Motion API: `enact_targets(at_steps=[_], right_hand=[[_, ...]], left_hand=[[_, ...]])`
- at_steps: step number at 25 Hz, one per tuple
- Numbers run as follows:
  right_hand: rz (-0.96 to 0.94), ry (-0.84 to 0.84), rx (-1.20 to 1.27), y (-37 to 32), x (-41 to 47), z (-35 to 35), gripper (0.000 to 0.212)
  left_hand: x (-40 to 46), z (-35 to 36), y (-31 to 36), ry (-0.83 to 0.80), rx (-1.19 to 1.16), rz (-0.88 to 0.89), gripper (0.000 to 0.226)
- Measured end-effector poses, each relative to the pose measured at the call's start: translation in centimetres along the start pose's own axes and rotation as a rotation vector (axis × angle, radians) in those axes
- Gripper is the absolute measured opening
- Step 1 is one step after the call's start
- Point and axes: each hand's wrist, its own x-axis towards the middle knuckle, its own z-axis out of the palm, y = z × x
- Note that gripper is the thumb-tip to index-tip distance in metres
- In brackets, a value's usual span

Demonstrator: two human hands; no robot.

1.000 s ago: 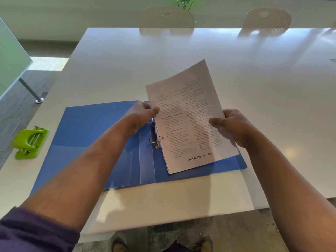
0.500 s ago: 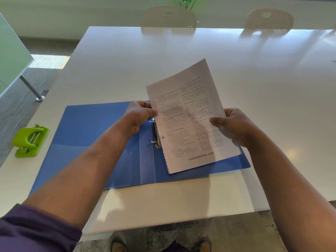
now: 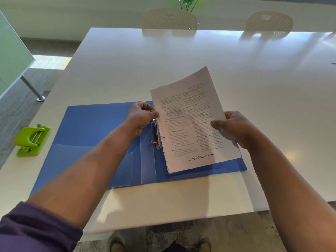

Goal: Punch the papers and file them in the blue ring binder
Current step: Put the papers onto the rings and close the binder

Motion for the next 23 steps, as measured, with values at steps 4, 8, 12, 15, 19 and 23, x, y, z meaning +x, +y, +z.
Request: enact_targets(at_steps=[4,8,12,15,19,23], right_hand=[[0.011,0.007,-0.051,1.2,0.0,0.2,0.013],[-0.004,0.057,-0.14,2.2,0.4,0.4,0.016],[-0.02,0.124,-0.209,2.7,1.2,0.3,0.037],[-0.074,0.238,-0.584,3.2,1.6,0.3,0.08],[-0.362,0.333,-0.714,2.4,0.8,3.5,0.06],[-0.617,0.11,-0.595,1.8,-1.1,9.0,0.028]], left_hand=[[-1.1,0.2,-0.7,-0.005,0.1,0.103,0.02],[-2.1,-0.3,-2.0,-0.082,0.227,0.184,0.017],[-3.3,-1.3,-2.5,-0.097,0.342,0.364,0.03],[-4.6,-2.0,-2.5,-0.106,0.413,0.411,0.04],[-5.6,-3.0,-3.7,-0.071,0.563,0.47,0.047],[-7.2,-3.1,-5.3,-0.023,0.685,0.518,0.045]])
